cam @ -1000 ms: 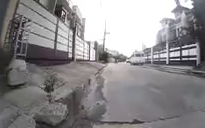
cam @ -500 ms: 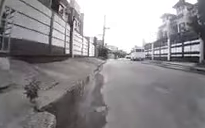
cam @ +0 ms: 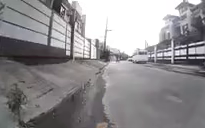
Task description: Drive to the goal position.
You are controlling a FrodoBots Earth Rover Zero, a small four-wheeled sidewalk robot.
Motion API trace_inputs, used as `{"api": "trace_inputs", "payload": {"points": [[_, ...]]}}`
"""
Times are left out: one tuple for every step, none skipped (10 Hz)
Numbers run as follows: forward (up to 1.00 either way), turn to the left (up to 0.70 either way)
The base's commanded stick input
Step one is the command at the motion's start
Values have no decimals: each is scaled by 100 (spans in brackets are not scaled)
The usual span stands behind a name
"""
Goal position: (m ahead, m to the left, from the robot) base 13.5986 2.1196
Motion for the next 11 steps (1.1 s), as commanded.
{"api": "trace_inputs", "payload": {"points": [[64,-32],[64,-32],[64,-32],[64,-32],[64,-20],[64,-6],[64,0],[64,0],[64,0],[64,0],[64,0]]}}
